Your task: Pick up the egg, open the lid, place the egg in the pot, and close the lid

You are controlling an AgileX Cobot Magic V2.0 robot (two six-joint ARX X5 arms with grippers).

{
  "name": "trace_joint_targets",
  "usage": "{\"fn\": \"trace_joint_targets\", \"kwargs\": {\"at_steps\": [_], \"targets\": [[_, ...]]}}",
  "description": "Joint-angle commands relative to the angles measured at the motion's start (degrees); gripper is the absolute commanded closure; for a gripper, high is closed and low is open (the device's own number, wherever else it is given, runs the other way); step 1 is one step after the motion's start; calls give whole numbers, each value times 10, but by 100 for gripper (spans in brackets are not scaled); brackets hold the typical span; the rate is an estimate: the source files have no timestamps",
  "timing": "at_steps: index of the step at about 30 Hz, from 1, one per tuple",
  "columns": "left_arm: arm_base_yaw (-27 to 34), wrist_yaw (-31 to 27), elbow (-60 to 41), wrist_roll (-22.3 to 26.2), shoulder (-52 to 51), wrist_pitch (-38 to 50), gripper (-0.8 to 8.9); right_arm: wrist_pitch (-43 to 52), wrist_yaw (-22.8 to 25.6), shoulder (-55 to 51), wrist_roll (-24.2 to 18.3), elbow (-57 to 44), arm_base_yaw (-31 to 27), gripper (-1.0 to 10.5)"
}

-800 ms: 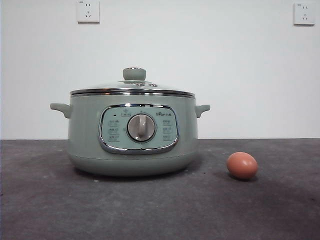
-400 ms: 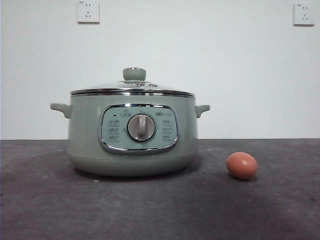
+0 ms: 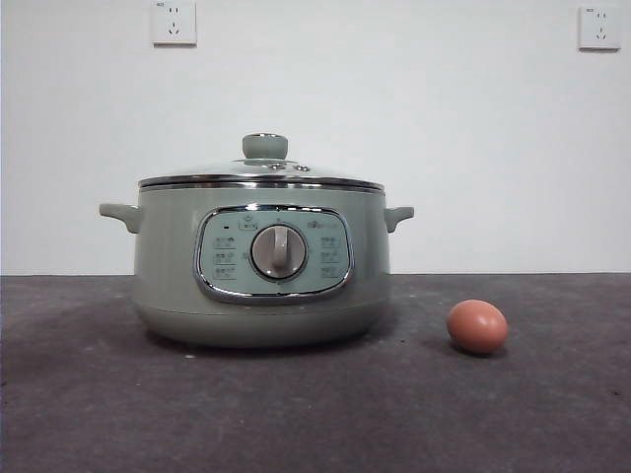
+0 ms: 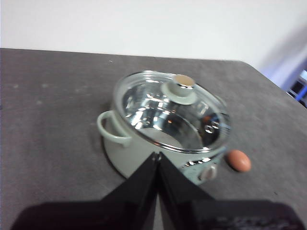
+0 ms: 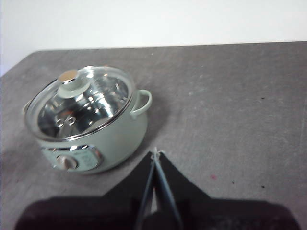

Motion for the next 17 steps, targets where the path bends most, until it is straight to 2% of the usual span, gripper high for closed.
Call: {"fn": "trace_joint_targets", "kwargs": {"at_steps": [1, 7, 12, 17], "targets": [[1, 13, 52, 38, 17, -42, 820, -43, -3, 17, -25, 44, 0, 958], [-5, 21, 120, 52, 33, -89, 820, -83, -17, 28, -36, 81, 0, 958], [-13, 21, 130, 52, 35, -94, 818, -104, -17, 28, -38, 82, 0, 957], [-16, 61, 130, 52, 42, -98, 799, -109, -17, 28, -38, 82, 0, 917]]}}
